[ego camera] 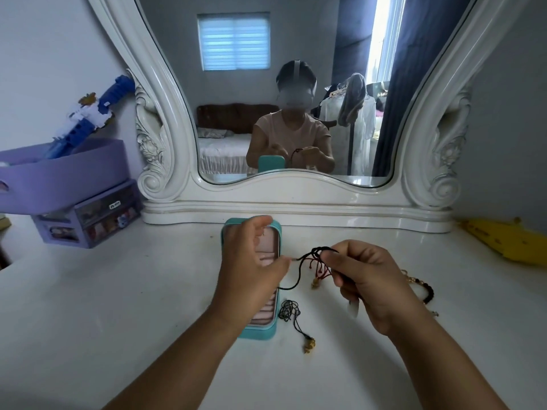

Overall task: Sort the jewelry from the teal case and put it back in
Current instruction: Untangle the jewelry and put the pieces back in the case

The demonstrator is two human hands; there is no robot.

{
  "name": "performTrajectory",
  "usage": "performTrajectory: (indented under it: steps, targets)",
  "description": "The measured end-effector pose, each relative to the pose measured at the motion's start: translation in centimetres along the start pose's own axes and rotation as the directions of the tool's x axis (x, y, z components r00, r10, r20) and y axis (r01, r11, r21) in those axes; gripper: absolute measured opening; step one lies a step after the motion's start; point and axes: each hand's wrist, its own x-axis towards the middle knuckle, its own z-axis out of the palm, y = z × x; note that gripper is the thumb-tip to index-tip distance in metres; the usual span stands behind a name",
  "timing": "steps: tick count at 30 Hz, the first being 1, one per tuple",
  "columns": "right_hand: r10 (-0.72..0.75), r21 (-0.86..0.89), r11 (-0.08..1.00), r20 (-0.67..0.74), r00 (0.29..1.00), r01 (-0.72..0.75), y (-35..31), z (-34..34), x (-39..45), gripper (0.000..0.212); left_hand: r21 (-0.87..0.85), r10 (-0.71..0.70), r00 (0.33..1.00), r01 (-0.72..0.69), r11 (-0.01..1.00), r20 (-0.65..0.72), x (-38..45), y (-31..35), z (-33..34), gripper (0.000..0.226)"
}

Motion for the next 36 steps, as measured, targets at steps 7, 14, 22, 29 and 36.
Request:
performTrajectory:
  steps: [7,14,22,29,36]
  targets:
    - [-0.05,-0.103,0.994,-0.007,0.999,0.049,0.5,0.4,-0.2,0.019,-0.192,0.004,0.983,0.031,0.981,0.181,-1.2,1.8,1.2,0.005]
    - [-0.025,0.045,0.999,-0.038,0.999,0.027,1.4,0.4,-0.3,0.015,-0.494,-0.267,0.9,0.415,0.764,0.344,-0.8,1.2,1.3,0.009]
    - [0.111,0.444,0.884,0.099,0.989,-0.144,2.2,1.5,0.1,0.005,-0.669,-0.345,0.706,0.704,0.24,0.619,-0.5,1.5,1.8,0.013]
    - [0.09,0.264,0.961,-0.028,0.996,-0.079,1.9,0.4,0.2,0.012,-0.707,-0.376,0.734,0.666,0.238,0.565,0.6,0.7,0.2,0.009]
    - [0.04,0.117,0.992,0.092,0.995,-0.051,1.3,1.0,0.2,0.021,-0.573,-0.297,0.778,0.614,0.543,0.553,0.1,0.5,0.7,0.02]
